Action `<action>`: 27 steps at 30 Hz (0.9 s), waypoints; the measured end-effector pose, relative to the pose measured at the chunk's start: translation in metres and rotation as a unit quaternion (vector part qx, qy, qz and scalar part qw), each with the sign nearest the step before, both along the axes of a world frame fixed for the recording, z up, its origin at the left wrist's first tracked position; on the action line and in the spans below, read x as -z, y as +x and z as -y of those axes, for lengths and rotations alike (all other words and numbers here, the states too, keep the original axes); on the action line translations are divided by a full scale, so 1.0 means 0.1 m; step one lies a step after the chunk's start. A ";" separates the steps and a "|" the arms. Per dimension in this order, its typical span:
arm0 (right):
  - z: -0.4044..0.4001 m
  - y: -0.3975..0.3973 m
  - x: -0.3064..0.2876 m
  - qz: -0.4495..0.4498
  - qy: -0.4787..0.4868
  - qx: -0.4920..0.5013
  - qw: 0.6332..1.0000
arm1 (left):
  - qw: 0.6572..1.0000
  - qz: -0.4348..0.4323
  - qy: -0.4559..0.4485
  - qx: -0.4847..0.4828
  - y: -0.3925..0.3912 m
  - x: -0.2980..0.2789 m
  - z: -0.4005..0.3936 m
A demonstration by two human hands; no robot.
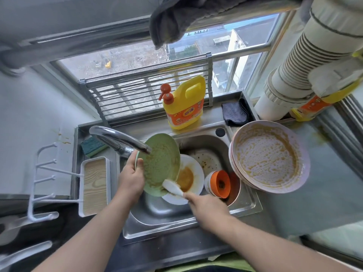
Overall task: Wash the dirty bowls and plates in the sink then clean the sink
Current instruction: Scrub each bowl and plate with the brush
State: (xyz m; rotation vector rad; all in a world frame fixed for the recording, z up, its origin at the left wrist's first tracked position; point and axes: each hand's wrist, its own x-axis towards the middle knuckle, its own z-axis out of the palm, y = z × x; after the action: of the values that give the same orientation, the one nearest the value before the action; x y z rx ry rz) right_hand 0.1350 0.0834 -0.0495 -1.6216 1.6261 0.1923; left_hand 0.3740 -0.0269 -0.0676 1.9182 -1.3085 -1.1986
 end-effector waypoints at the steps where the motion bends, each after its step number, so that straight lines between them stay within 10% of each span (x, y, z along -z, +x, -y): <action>1: -0.07 0.09 -0.03 0.038 0.004 0.019 0.999 | 0.999 -0.028 0.003 -0.035 -0.05 0.02 -0.03; 13: 0.48 0.30 -0.16 0.258 0.003 0.266 0.929 | 0.946 -0.265 0.094 -0.159 -0.65 -0.03 -0.30; 20: 0.28 0.50 -0.23 0.328 0.107 0.351 0.871 | 0.976 -0.164 0.072 -0.127 -0.60 0.07 -0.29; 25: 0.77 0.35 0.03 0.310 0.172 0.623 0.697 | 0.997 -0.023 0.026 -0.071 -0.68 0.13 -0.53; 27: 0.72 0.42 0.02 0.316 0.171 0.631 0.688 | 0.998 -0.017 0.021 -0.063 -0.74 0.13 -0.53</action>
State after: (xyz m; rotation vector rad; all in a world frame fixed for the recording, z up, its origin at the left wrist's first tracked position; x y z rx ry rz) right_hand 0.1770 0.0112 -0.0518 0.0230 1.6140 -0.6768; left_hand 0.2999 0.0265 -0.0807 1.9697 -1.1345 -1.1994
